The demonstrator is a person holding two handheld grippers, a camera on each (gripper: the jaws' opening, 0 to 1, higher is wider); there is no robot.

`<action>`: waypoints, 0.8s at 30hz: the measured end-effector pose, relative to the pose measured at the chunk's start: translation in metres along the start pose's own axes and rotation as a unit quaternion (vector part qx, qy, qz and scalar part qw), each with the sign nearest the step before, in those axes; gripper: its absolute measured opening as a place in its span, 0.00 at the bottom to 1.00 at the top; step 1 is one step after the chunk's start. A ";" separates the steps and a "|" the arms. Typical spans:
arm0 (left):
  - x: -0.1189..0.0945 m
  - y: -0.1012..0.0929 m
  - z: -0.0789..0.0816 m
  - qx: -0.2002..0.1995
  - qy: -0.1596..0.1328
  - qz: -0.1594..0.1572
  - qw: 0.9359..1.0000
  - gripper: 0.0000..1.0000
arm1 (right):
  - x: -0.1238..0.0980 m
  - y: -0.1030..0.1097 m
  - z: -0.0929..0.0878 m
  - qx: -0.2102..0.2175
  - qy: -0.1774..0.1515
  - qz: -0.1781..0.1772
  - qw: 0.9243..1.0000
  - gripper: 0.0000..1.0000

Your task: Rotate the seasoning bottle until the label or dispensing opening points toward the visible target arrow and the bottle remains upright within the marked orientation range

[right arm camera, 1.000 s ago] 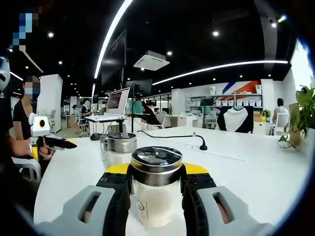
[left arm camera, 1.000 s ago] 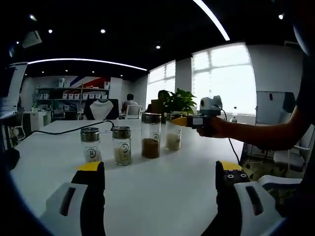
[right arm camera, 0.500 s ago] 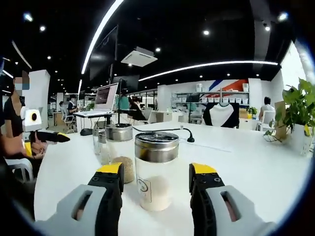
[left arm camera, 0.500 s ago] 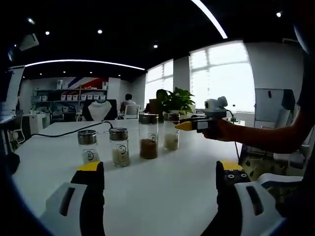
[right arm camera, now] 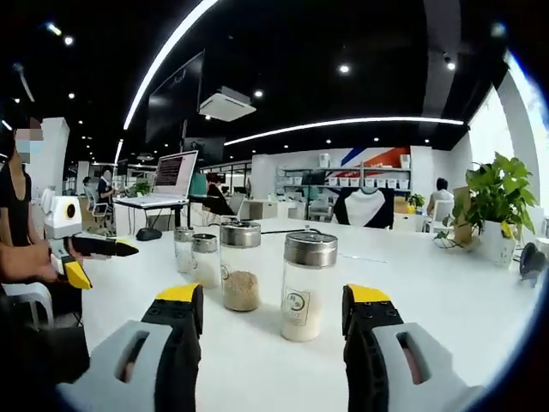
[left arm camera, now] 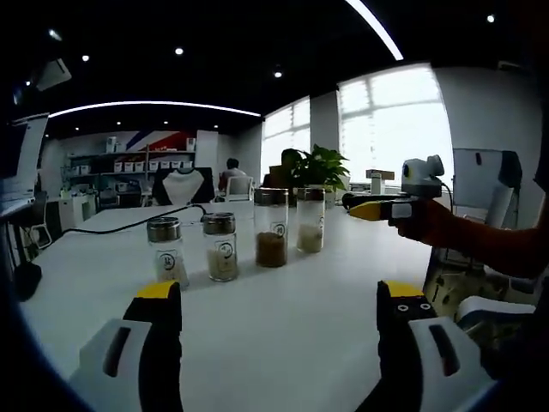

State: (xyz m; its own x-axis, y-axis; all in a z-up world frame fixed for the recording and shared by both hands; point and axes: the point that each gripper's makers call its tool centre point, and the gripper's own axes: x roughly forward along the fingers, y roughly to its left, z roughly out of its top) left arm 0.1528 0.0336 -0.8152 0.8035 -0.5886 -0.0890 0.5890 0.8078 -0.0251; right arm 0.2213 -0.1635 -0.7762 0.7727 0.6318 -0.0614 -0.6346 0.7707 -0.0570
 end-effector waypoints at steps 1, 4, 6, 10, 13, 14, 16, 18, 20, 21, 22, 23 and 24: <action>-0.002 0.001 0.000 -0.001 -0.001 0.001 1.000 1.00 | -0.005 0.006 0.002 0.005 -0.006 -0.001 1.000 0.63; -0.009 0.004 0.000 0.002 -0.003 0.005 1.000 1.00 | -0.013 0.016 0.001 0.011 -0.010 -0.006 1.000 0.70; -0.015 0.004 0.000 0.007 -0.004 0.007 1.000 1.00 | -0.020 0.022 -0.004 0.017 -0.007 -0.014 1.000 0.73; -0.024 0.004 -0.001 0.009 -0.005 0.010 1.000 1.00 | -0.034 0.028 -0.014 0.034 -0.008 -0.027 0.999 0.78; -0.028 0.003 -0.004 0.012 0.001 0.013 1.000 1.00 | -0.043 0.032 -0.026 0.050 0.000 -0.033 0.998 0.84; -0.030 0.001 -0.004 0.016 0.004 0.013 1.000 1.00 | -0.046 0.035 -0.028 0.049 0.001 -0.034 0.998 0.85; -0.034 -0.002 -0.002 0.023 0.001 0.013 1.000 1.00 | -0.052 0.040 -0.029 0.047 0.002 -0.037 0.998 0.87; -0.037 -0.004 -0.001 0.024 -0.004 0.011 1.000 1.00 | -0.058 0.046 -0.028 0.042 0.003 -0.035 0.999 0.90; -0.040 -0.005 -0.002 0.019 -0.005 0.012 1.000 1.00 | -0.062 0.051 -0.026 0.034 0.005 -0.034 0.999 0.91; -0.041 -0.007 -0.004 0.017 -0.005 0.011 1.000 1.00 | -0.063 0.054 -0.026 0.032 0.004 -0.033 0.999 0.92; -0.042 -0.008 -0.004 0.015 -0.004 0.011 1.000 1.00 | -0.065 0.056 -0.026 0.032 0.003 -0.032 0.999 0.92; -0.043 -0.009 -0.005 0.015 -0.004 0.011 1.000 1.00 | -0.066 0.058 -0.026 0.035 0.003 -0.029 0.999 0.92; -0.046 -0.011 -0.004 0.017 -0.005 0.012 1.000 1.00 | -0.068 0.063 -0.027 0.039 0.006 -0.024 0.999 0.93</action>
State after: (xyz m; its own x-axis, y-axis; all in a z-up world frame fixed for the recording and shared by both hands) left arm 0.1088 0.0523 -0.8153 0.8184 -0.5693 -0.0788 0.5717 0.8204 0.0109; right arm 0.1286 -0.1605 -0.8029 0.8017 0.5933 -0.0727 -0.5938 0.8044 0.0173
